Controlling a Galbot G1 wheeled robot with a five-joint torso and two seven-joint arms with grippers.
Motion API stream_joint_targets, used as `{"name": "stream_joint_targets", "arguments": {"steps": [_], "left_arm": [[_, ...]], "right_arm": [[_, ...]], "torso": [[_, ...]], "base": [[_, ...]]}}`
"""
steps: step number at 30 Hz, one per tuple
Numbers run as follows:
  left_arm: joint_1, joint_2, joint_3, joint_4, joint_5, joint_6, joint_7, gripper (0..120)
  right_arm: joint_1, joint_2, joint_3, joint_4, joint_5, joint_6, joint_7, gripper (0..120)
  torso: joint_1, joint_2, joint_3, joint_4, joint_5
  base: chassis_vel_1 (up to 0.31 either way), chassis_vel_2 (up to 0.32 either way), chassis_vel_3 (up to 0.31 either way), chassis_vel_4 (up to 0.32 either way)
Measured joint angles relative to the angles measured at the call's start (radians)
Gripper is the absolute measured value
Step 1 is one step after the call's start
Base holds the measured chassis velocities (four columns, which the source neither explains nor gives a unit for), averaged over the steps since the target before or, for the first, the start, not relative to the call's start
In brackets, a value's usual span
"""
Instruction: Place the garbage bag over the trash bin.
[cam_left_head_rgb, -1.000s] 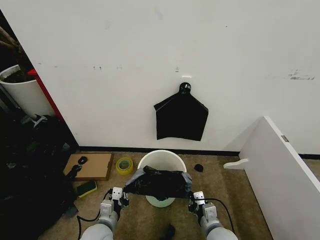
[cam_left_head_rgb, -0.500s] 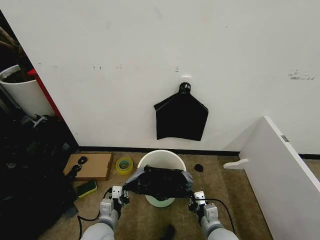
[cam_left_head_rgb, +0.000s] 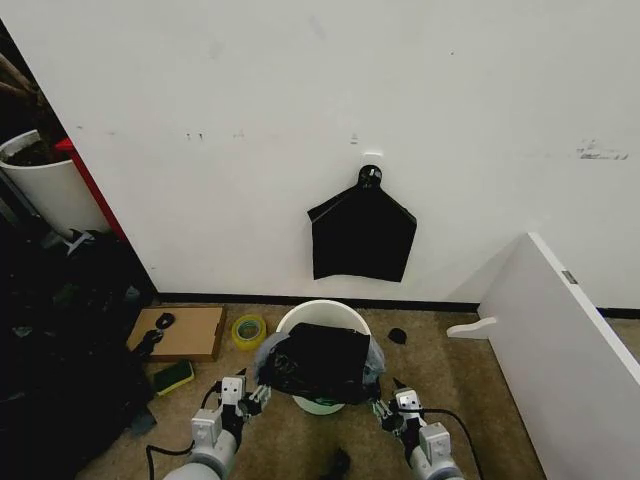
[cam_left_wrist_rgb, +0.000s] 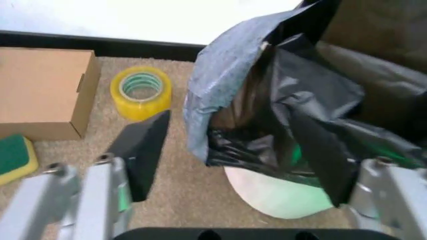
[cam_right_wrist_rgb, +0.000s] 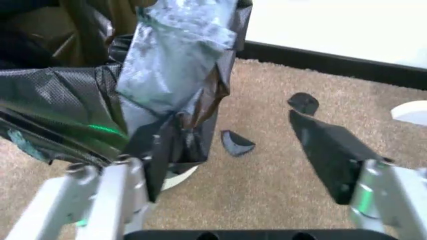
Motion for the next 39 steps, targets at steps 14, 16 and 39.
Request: {"name": "stream_joint_targets", "arguments": {"steps": [14, 16, 39], "left_arm": [[0.068, -0.012, 0.007, -0.052, 0.045, -0.077, 0.030, 100], [0.069, -0.014, 0.011, -0.056, 0.044, -0.076, 0.031, 100], [-0.082, -0.054, 0.080, 0.096, 0.181, -0.077, 0.056, 100]], "right_arm": [[-0.140, 0.008, 0.133, 0.052, 0.270, 0.217, -0.075, 100], [-0.147, 0.008, 0.142, 0.056, 0.303, 0.233, -0.092, 100], [-0.130, 0.013, 0.050, 0.010, 0.200, 0.290, -0.188, 100]], "torso": [[0.000, 0.000, 0.000, 0.0000, -0.0001], [0.000, 0.000, 0.000, 0.0000, 0.0000], [0.000, 0.000, 0.000, -0.0004, -0.0003]], "base": [[0.000, 0.000, 0.000, 0.000], [0.000, 0.000, 0.000, 0.000], [0.000, 0.000, 0.000, 0.000]]}}
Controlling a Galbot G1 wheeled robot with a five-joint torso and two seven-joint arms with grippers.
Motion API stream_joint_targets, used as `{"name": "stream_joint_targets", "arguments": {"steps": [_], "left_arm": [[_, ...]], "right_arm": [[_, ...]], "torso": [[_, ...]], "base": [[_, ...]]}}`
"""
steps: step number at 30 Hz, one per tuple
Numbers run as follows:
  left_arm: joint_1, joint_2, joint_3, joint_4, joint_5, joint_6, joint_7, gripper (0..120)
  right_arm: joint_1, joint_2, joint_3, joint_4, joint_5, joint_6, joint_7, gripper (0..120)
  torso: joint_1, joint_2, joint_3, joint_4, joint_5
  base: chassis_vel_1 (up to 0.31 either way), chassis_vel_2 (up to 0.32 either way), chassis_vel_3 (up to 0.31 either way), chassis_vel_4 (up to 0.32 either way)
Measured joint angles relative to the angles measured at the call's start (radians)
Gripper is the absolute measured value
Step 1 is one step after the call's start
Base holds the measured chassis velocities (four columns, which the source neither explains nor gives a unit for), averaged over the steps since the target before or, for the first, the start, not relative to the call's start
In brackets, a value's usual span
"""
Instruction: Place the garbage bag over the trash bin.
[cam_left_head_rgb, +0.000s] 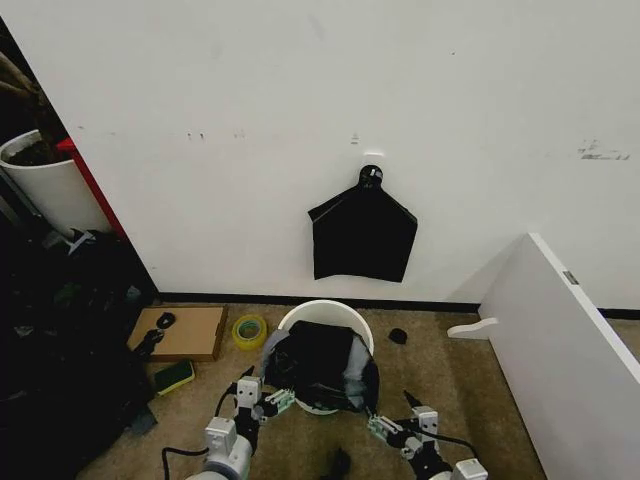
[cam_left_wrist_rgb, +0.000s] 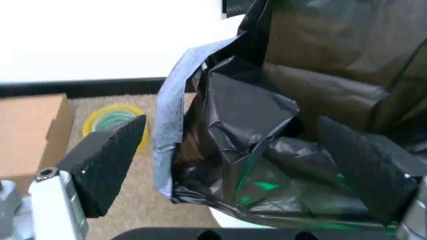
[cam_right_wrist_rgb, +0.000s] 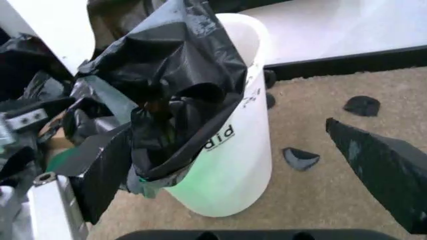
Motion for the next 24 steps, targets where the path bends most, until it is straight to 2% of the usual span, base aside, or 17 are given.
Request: {"name": "stream_joint_targets", "arguments": {"steps": [12, 20, 24], "left_arm": [[-0.072, -0.008, 0.001, 0.118, 0.022, -0.018, 0.007, 100], [-0.061, -0.007, -0.007, 0.106, 0.022, -0.030, 0.006, 100], [-0.050, -0.004, -0.010, 0.075, 0.024, -0.056, 0.012, 100]], "right_arm": [[-0.021, -0.010, 0.013, 0.018, 0.021, 0.000, -0.007, 100], [-0.038, -0.022, 0.090, 0.039, 0.166, 0.034, -0.027, 100], [-0.033, -0.021, 0.099, 0.039, 0.172, 0.039, -0.028, 100]], "torso": [[0.000, 0.000, 0.000, 0.0004, 0.0001], [0.000, 0.000, 0.000, 0.0004, 0.0001], [0.000, 0.000, 0.000, 0.0003, 0.0001]], "base": [[0.000, 0.000, 0.000, 0.000], [0.000, 0.000, 0.000, 0.000], [0.000, 0.000, 0.000, 0.000]]}}
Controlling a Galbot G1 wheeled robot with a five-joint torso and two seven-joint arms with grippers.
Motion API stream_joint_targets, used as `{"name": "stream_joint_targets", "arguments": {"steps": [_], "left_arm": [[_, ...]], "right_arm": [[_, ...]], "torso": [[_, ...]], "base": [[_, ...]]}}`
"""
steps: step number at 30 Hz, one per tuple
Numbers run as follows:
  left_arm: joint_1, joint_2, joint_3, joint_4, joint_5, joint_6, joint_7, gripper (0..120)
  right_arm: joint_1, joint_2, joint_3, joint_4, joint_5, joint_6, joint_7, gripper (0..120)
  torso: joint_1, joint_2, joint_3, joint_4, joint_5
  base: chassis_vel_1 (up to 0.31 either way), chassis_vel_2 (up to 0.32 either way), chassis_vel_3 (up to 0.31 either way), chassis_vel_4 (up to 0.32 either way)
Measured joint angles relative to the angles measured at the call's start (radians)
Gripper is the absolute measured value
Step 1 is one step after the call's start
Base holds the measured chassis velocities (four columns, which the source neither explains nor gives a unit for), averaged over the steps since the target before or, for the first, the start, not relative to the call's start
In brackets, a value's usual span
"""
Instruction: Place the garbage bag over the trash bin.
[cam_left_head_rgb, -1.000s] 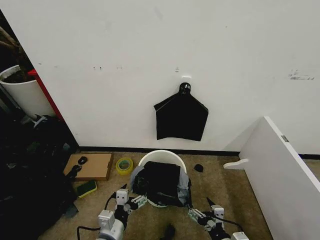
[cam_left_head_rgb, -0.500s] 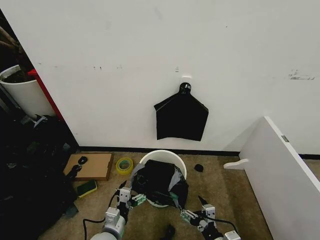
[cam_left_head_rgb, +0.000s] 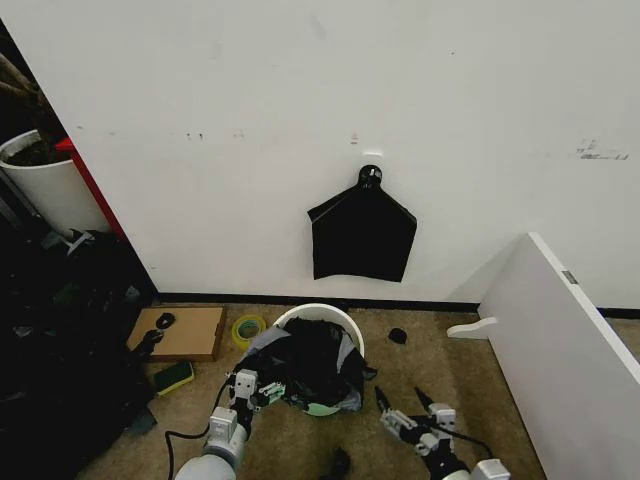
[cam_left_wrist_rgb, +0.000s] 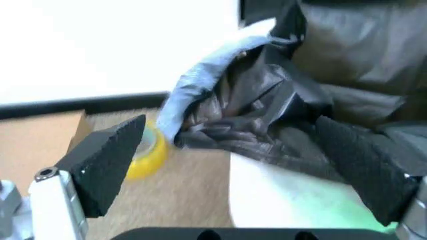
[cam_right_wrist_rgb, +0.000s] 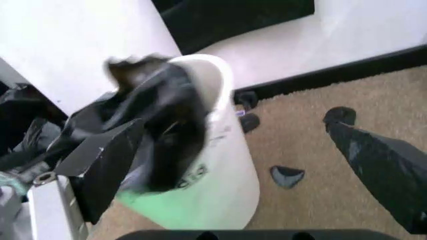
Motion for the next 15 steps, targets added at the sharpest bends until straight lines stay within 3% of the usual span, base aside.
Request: {"name": "stream_joint_targets", "arguments": {"steps": [7, 15], "left_arm": [[0.051, 0.027, -0.016, -0.108, -0.005, -0.045, 0.021, 100], [0.119, 0.030, -0.045, -0.172, -0.003, -0.066, 0.017, 100]], "right_arm": [[0.024, 0.007, -0.014, 0.001, -0.029, -0.005, 0.002, 100], [0.027, 0.008, -0.015, 0.017, -0.053, -0.015, 0.000, 100]], "torso": [[0.000, 0.000, 0.000, 0.0001, 0.0001], [0.000, 0.000, 0.000, -0.0001, 0.0002]], "base": [[0.000, 0.000, 0.000, 0.000], [0.000, 0.000, 0.000, 0.000]]}}
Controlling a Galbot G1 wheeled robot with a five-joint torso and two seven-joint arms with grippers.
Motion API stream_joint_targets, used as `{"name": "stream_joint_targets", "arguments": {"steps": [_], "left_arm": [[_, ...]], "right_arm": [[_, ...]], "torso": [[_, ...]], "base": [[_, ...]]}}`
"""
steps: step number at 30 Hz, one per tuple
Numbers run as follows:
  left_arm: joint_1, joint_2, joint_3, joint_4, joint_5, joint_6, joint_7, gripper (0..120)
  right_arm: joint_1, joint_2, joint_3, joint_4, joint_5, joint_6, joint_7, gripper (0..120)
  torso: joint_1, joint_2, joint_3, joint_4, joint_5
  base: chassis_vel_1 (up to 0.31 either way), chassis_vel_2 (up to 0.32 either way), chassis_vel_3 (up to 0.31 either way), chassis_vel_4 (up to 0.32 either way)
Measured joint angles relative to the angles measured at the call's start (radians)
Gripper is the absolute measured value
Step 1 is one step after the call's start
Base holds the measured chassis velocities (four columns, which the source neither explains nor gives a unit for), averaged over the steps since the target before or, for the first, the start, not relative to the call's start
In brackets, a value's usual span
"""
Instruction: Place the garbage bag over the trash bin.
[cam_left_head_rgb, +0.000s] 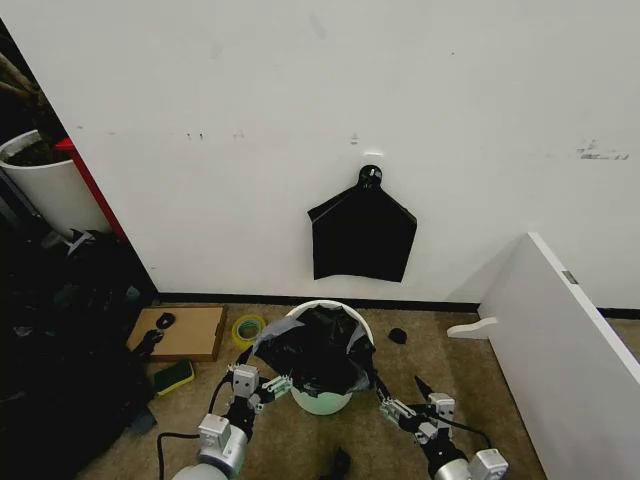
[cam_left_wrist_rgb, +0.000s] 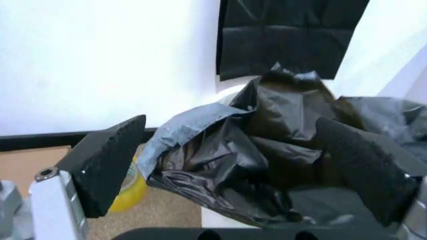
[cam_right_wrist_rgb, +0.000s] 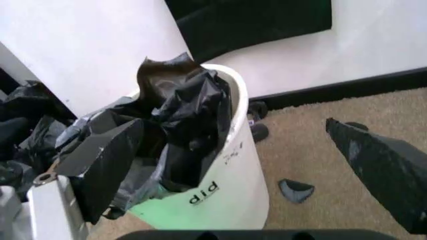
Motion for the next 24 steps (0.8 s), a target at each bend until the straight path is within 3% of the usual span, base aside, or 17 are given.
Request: {"name": "stream_joint_targets", "arguments": {"steps": [3, 8, 11, 13, 14, 16, 17, 20, 24], "left_arm": [[0.034, 0.000, -0.006, -0.020, -0.001, -0.006, -0.004, 100], [0.204, -0.023, -0.019, -0.036, 0.015, -0.102, -0.010, 100], [0.240, -0.030, -0.022, -0.028, 0.011, -0.134, -0.003, 100], [0.256, -0.025, -0.023, -0.007, -0.007, -0.171, 0.009, 100], [0.249, -0.015, -0.021, 0.007, -0.030, -0.186, 0.018, 100], [0.248, -0.013, -0.023, 0.017, -0.045, -0.210, 0.033, 100], [0.248, -0.013, -0.023, 0.017, -0.045, -0.210, 0.033, 100], [0.254, -0.039, -0.030, 0.032, -0.034, -0.240, 0.044, 100], [0.253, -0.066, -0.035, 0.037, -0.025, -0.248, 0.048, 100]], "right_arm": [[-0.004, 0.000, 0.019, 0.015, 0.007, -0.014, -0.001, 100], [0.035, -0.021, 0.074, 0.060, 0.043, -0.113, 0.017, 100], [0.055, -0.032, 0.089, 0.071, 0.063, -0.156, 0.021, 100], [0.072, -0.050, 0.117, 0.090, 0.090, -0.229, 0.022, 100], [0.078, -0.068, 0.141, 0.109, 0.133, -0.297, 0.022, 100], [0.142, -0.113, 0.149, 0.112, 0.225, -0.406, 0.020, 100], [0.142, -0.113, 0.149, 0.112, 0.225, -0.406, 0.020, 100], [0.305, -0.188, 0.119, 0.059, 0.372, -0.550, 0.018, 100], [0.496, -0.241, 0.054, -0.040, 0.470, -0.666, 0.026, 100]], "torso": [[0.000, 0.000, 0.000, 0.0001, -0.0002], [0.000, 0.000, 0.000, 0.0003, -0.0003], [0.000, 0.000, 0.000, 0.0008, 0.0003], [0.000, 0.000, 0.000, 0.0011, 0.0000], [0.000, 0.000, 0.000, -0.0007, -0.0003], [0.000, 0.000, 0.000, -0.0011, -0.0003], [0.000, 0.000, 0.000, -0.0011, -0.0003], [0.000, 0.000, 0.000, 0.0010, 0.0000], [0.000, 0.000, 0.000, -0.0001, -0.0002]], "base": [[0.000, 0.000, 0.000, 0.000], [0.000, 0.000, 0.000, 0.000], [0.000, 0.000, 0.000, 0.000], [0.000, 0.000, 0.000, 0.000], [0.000, 0.000, 0.000, 0.000], [0.000, 0.000, 0.000, 0.000], [0.000, 0.000, 0.000, 0.000], [0.000, 0.000, 0.000, 0.000], [0.000, 0.000, 0.000, 0.000]]}}
